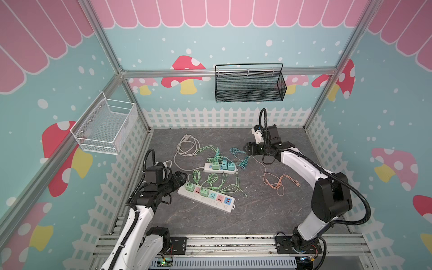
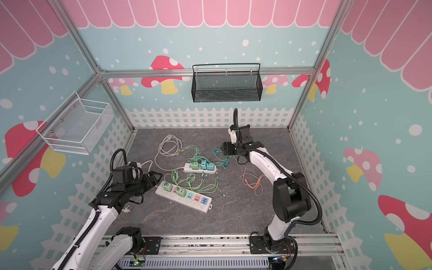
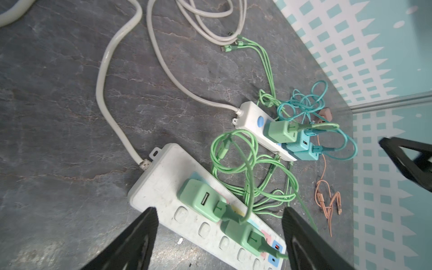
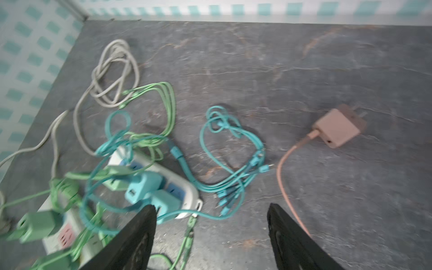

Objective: Insert the plug
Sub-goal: 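Open the right gripper and lift it off the plugged charger, then move the right gripper to the pink charger and grasp it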

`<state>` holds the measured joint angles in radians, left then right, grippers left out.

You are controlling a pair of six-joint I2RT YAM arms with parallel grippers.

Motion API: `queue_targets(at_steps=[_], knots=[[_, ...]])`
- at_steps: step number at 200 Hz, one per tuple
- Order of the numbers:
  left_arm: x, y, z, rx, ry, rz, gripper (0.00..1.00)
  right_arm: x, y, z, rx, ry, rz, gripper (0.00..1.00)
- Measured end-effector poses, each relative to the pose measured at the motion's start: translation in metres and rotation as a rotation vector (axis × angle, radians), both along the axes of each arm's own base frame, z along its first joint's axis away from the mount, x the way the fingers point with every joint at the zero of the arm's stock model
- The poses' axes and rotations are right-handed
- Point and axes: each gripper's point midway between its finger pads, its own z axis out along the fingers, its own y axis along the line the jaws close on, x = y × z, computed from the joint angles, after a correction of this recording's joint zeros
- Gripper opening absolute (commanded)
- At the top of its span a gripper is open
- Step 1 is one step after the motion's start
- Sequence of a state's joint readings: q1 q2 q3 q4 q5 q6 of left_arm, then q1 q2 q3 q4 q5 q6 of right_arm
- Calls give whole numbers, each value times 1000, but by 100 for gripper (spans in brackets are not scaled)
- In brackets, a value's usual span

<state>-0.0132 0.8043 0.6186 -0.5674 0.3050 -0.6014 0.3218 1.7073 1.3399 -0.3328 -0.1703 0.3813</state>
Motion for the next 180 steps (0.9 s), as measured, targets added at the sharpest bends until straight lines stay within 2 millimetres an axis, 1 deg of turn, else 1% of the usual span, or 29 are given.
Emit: queue_targets(at_steps=[15, 31, 57, 76, 88, 98, 127, 146, 163, 180], knots=[[-1, -3, 8, -7, -29, -16, 86, 17, -19, -20, -15, 19, -89, 80], [-2, -5, 14, -16, -50, -29, 87, 30, -34, -48, -33, 64, -167, 81], [-3, -8, 18, -28, -65, -41, 87, 47, -48, -88, -51, 128, -257, 81], [-3, -9, 20, -31, -73, -45, 87, 56, -55, -106, -59, 148, -310, 81], [-4, -9, 21, -31, -77, -46, 87, 62, -59, -111, -62, 151, -339, 81], [-3, -9, 22, -31, -81, -46, 87, 68, -61, -111, -62, 144, -361, 81], [-3, -9, 23, -32, -86, -46, 87, 87, -67, -100, -45, 99, -421, 81], [-3, -9, 23, -34, -86, -49, 88, 97, -74, -97, -38, 77, -458, 81], [-4, -10, 24, -36, -91, -52, 87, 106, -80, -101, -40, 72, -482, 81], [-4, -10, 26, -38, -98, -55, 87, 111, -84, -110, -45, 83, -494, 81]])
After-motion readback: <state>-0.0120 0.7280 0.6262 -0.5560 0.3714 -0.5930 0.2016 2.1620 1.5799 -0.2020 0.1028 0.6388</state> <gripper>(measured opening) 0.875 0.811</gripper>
